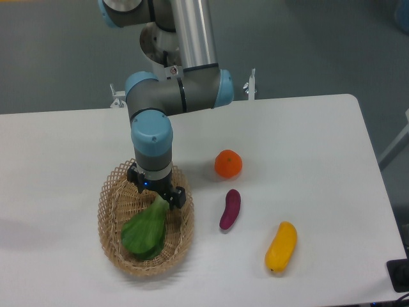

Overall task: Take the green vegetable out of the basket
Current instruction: 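Lower the gripper onto the bok choy stem and close it, then lift the bok choy out of the basket and raise it away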

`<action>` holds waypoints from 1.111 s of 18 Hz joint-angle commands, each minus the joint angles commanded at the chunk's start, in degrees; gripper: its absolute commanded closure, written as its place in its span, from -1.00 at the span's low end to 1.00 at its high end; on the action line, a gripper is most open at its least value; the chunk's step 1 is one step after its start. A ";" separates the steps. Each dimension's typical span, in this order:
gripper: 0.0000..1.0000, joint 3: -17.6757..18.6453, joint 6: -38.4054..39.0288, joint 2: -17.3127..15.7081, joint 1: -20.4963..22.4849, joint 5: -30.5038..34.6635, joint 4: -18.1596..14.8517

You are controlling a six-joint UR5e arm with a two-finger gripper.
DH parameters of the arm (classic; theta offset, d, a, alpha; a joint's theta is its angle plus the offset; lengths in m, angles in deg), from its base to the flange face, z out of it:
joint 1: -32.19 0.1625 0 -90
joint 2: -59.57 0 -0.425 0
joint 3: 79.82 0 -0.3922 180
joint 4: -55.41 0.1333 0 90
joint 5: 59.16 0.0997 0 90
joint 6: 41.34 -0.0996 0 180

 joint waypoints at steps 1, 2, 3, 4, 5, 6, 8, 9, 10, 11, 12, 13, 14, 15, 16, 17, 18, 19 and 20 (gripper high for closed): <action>-0.83 0.00 0.09 0.09 0.00 0.79 0.00; -0.62 0.00 0.18 0.00 0.00 0.89 0.00; -0.39 0.00 0.18 0.00 0.00 0.89 0.00; -0.10 0.00 0.18 -0.09 0.00 0.98 0.00; 0.10 0.00 0.18 -0.17 0.09 0.89 0.00; 0.23 0.00 0.18 -0.26 0.09 0.98 0.00; 0.46 -0.09 0.18 -0.35 0.09 0.98 0.00; 0.50 -0.26 0.26 -0.52 0.09 0.98 0.00; 0.50 -0.35 0.26 -0.61 0.09 0.89 -0.09; 0.50 -0.61 0.26 -0.61 0.09 0.89 0.00; 0.50 -0.88 0.26 -0.70 0.09 0.89 -0.09; 0.50 -0.97 0.26 -0.70 0.09 0.89 -0.09; 0.50 -1.05 0.26 -0.79 0.09 0.89 -0.09; 0.51 -1.05 0.26 -0.88 0.17 0.89 0.00; 0.53 -1.05 0.18 -0.88 0.18 0.89 0.44; 0.54 -1.14 0.09 -0.97 0.18 0.89 0.96; 0.54 -1.23 -0.17 -1.31 0.18 0.89 1.32; 0.54 -1.49 -0.52 -1.49 0.35 0.89 1.41; 0.54 -1.76 -0.70 -2.02 0.53 0.89 1.41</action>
